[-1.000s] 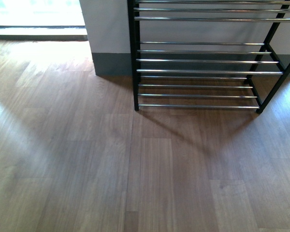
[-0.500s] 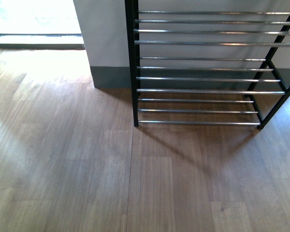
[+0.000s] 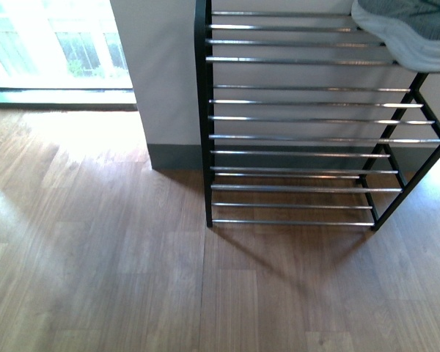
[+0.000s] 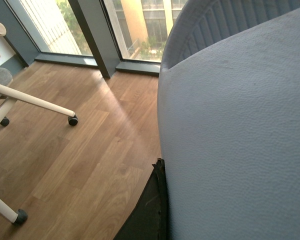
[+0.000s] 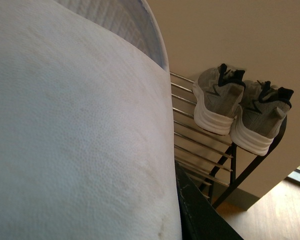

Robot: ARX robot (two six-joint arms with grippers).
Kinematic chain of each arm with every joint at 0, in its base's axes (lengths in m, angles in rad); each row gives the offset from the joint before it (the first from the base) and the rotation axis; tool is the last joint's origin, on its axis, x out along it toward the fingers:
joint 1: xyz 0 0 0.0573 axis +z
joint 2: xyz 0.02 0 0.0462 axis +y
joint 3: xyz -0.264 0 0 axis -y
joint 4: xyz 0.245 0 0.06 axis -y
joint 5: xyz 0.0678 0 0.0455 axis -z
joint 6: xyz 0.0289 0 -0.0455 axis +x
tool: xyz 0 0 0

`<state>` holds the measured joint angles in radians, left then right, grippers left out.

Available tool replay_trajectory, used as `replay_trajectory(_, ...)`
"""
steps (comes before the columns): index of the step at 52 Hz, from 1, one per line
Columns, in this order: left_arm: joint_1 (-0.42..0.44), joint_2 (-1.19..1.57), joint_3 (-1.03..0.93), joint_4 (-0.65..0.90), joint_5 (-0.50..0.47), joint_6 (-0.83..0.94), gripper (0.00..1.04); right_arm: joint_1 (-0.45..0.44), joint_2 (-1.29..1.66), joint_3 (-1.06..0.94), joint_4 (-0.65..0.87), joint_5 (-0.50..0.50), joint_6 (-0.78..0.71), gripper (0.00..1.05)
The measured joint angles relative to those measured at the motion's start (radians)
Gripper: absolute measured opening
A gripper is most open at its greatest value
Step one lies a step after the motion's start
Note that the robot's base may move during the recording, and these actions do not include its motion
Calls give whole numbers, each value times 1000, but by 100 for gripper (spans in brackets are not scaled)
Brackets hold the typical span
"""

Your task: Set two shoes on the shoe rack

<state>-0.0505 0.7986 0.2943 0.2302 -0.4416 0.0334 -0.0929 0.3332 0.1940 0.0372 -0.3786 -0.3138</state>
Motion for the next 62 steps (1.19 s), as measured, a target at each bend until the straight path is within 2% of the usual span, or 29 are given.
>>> replay_trajectory(43, 0, 0, 0, 0, 0, 0, 2, 0, 0, 1, 0, 0, 0, 1)
replay_trajectory(47, 0, 3, 0, 0, 0, 0, 2, -5, 18, 1, 0, -80, 14, 1)
replay_trajectory(52, 0, 2, 0, 0, 0, 0, 2, 40, 48, 12, 16, -53, 36, 1)
replay_trajectory(57, 0, 2, 0, 0, 0, 0, 2, 112, 111, 45, 58, 26, 60, 1)
replay_trajectory(62, 0, 2, 0, 0, 0, 0, 2, 224, 257, 100, 177, 127, 68, 1)
